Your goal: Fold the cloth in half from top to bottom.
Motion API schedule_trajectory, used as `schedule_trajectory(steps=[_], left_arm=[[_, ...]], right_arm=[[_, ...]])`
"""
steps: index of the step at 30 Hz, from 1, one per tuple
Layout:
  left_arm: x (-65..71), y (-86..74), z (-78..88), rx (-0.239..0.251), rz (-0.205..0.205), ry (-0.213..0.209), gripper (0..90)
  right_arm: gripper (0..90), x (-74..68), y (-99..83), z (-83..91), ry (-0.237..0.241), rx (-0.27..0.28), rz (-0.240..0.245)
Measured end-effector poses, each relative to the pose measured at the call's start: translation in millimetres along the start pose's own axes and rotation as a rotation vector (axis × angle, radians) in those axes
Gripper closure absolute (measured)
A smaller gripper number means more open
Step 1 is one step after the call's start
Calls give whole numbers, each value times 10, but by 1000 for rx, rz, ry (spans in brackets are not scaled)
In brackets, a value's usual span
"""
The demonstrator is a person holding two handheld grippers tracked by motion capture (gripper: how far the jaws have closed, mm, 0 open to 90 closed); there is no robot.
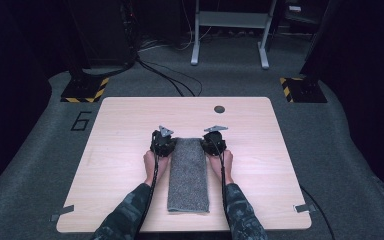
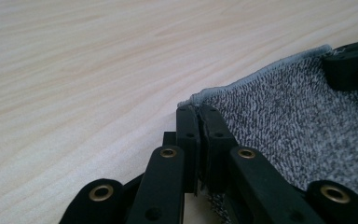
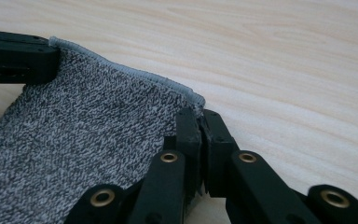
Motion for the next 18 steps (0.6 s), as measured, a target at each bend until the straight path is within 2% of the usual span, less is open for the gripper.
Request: schedule_trajectory(steps=[2,3,8,12,14,18], left_arm=[[20,16,36,22,1,-2,872],[31,41,77,35,-7,-4,872],[63,113,163,74,-23,-10,873],[80,160,203,91,-37,-10,873],[86,208,229,108,-44,-10,874],[86,271,267,113,-60,-10,875]], right_arm=[[871,9,15,58,6,16,-13],[872,23,48,109,4,46,1],[872,32,125,244,-3,91,0],[871,47,180,310,-12,135,18],[871,49,196,332,-13,143,5],[871,67,254,373,-9,162,9]])
Point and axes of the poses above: each handheld gripper's, and its own axes: z roughly backward along the jaws, y roughly out of its top, x roughly to its right, the point moved 5 cm from there along -z, roughly forward along the jaws, and after that the axes turned 15 degrees about -y, right-handed, at the moved point
